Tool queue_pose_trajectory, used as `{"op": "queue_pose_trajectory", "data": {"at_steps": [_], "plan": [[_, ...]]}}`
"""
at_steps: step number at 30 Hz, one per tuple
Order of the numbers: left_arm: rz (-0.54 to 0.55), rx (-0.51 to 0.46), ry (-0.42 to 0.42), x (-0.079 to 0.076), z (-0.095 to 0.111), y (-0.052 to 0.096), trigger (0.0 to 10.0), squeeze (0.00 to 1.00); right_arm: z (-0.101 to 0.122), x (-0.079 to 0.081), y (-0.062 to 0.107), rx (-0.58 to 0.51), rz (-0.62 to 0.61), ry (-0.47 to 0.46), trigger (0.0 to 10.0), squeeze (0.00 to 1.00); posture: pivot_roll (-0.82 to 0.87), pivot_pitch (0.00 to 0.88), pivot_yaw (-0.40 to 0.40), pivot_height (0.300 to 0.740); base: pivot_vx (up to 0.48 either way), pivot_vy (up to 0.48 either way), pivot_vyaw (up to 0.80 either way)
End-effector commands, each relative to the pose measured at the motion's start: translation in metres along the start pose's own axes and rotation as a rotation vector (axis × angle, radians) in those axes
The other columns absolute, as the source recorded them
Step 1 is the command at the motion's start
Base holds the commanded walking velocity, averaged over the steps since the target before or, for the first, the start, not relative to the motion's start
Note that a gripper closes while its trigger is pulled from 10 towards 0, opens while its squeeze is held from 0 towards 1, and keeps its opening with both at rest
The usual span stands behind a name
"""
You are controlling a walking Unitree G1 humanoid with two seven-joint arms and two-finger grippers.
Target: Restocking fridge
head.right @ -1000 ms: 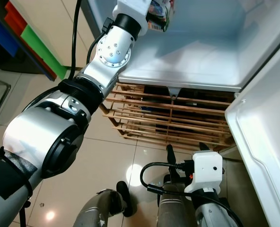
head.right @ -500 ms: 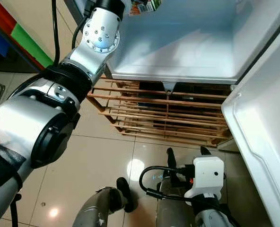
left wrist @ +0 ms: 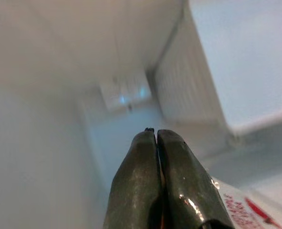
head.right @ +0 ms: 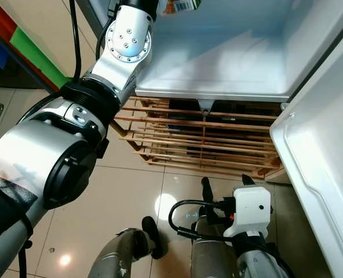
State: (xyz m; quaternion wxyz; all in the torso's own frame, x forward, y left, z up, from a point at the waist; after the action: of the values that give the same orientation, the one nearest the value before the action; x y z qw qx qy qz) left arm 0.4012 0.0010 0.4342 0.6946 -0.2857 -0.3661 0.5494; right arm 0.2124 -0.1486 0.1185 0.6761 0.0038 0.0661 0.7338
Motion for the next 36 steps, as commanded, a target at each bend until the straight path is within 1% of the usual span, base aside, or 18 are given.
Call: {"op": "queue_pose_trajectory", "data": {"at_steps": [1, 3, 8, 9, 10, 11, 12, 13, 15, 17, 18, 19, 22, 24, 30, 34, 35, 36], "plan": [[-0.003, -0.128, -0.025, 0.002, 0.032, -0.014, 10.0, 0.0, -0.005, 0.004, 0.002, 0.017, 0.013, -0.014, 10.0, 0.0, -0.45, 0.333, 0.168, 0.74, 0.0, 0.0, 0.0], [0.008, -0.128, -0.025, 0.007, 0.036, -0.018, 10.0, 0.0, -0.005, 0.004, 0.0, 0.013, 0.014, -0.015, 10.0, 0.0, -0.44, 0.33, 0.173, 0.74, 0.0, 0.0, 0.0], [0.027, -0.149, -0.037, 0.013, 0.041, -0.021, 10.0, 0.0, -0.005, 0.004, 0.0, 0.011, 0.012, -0.016, 10.0, 0.0, -0.45, 0.328, 0.174, 0.74, 0.0, 0.0, 0.0], [0.033, -0.175, -0.106, 0.017, 0.045, -0.022, 10.0, 0.0, -0.005, 0.003, -0.001, 0.01, 0.011, -0.016, 10.0, 0.0, -0.44, 0.328, 0.171, 0.74, 0.0, 0.0, 0.0], [0.033, -0.175, -0.106, 0.017, 0.045, -0.022, 10.0, 0.0, -0.005, 0.003, -0.001, 0.01, 0.011, -0.016, 10.0, 0.0, -0.44, 0.328, 0.171, 0.74, 0.0, 0.0, 0.0], [0.033, -0.181, -0.134, 0.017, 0.045, -0.022, 10.0, 0.0, -0.004, 0.003, -0.001, 0.01, 0.011, -0.016, 10.0, 0.0, -0.44, 0.329, 0.169, 0.74, 0.0, 0.0, 0.0], [0.025, -0.168, -0.217, 0.016, 0.039, -0.02, 10.0, 0.0, -0.005, 0.004, -0.002, 0.009, 0.016, -0.016, 10.0, 0.0, -0.44, 0.329, 0.169, 0.74, 0.0, 0.0, 0.0], [0.025, -0.168, -0.217, 0.016, 0.039, -0.02, 10.0, 0.0, -0.005, 0.004, -0.002, 0.009, 0.016, -0.016, 10.0, 0.0, -0.44, 0.329, 0.169, 0.74, 0.0, 0.0, 0.0], [0.019, -0.146, -0.249, 0.016, 0.031, -0.017, 10.0, 0.0, -0.005, 0.005, -0.001, 0.01, 0.02, -0.016, 10.0, 0.0, -0.44, 0.338, 0.167, 0.74, 0.0, 0.0, 0.0], [0.005, -0.093, -0.274, 0.015, 0.014, -0.008, 10.0, 0.0, -0.004, 0.006, 0.001, 0.011, 0.023, -0.018, 10.0, 0.0, -0.45, 0.351, 0.168, 0.74, 0.0, 0.0, 0.0], [0.005, -0.093, -0.274, 0.015, 0.014, -0.008, 10.0, 0.0, -0.004, 0.006, 0.001, 0.011, 0.023, -0.018, 10.0, 0.0, -0.45, 0.351, 0.168, 0.74, 0.0, 0.0, 0.0], [0.002, -0.06, -0.287, 0.016, 0.002, 0.0, 10.0, 0.0, -0.002, 0.008, 0.005, 0.01, 0.026, -0.022, 10.0, 0.0, -0.46, 0.362, 0.169, 0.74, 0.0, 0.0, 0.0], [0.025, -0.028, -0.288, 0.024, -0.008, 0.006, 10.0, 0.0, 0.005, 0.012, 0.01, -0.009, 0.045, -0.028, 10.0, 0.0, -0.48, 0.375, 0.166, 0.74, 0.0, 0.0, 0.0], [0.034, -0.031, -0.279, 0.027, -0.01, 0.008, 10.0, 0.0, 0.012, 0.015, 0.012, -0.027, 0.062, -0.022, 10.0, 0.0, -0.49, 0.387, 0.165, 0.74, 0.0, 0.0, 0.0], [0.062, -0.024, -0.235, 0.033, -0.006, 0.004, 10.0, 0.0, 0.018, 0.015, 0.018, -0.034, 0.058, -0.02, 10.0, 0.0, -0.52, 0.406, 0.166, 0.74, 0.0, 0.0, 0.0], [0.079, -0.02, -0.224, 0.036, -0.005, 0.002, 10.0, 0.0, 0.018, 0.014, 0.019, -0.03, 0.048, -0.02, 10.0, 0.0, -0.52, 0.412, 0.168, 0.74, 0.0, 0.0, 0.0], [0.095, -0.014, -0.212, 0.039, -0.005, 0.001, 10.0, 0.0, 0.018, 0.014, 0.021, -0.026, 0.041, -0.02, 10.0, 0.0, -0.53, 0.414, 0.169, 0.74, 0.0, 0.0, 0.0], [0.138, 0.03, -0.149, 0.05, -0.008, -0.002, 10.0, 0.0, 0.018, 0.013, 0.023, -0.019, 0.029, -0.019, 10.0, 0.0, -0.53, 0.418, 0.171, 0.74, 0.0, 0.0, 0.0]]}}
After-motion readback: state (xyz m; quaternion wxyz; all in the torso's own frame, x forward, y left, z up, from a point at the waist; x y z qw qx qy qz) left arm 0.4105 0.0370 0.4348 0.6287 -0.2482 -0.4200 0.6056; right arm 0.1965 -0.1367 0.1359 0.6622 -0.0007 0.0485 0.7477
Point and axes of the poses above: a point about 5 cm out from each wrist's last joint towards the gripper, its own y axis pointing back from the gripper into the wrist, its own z axis along the axis of the wrist's last joint, x = y × z, the point moved 5 cm from there along -y, pointing out of the wrist towards the gripper, and after that the axes turned 3 degrees about y, right-handed, at the moved point
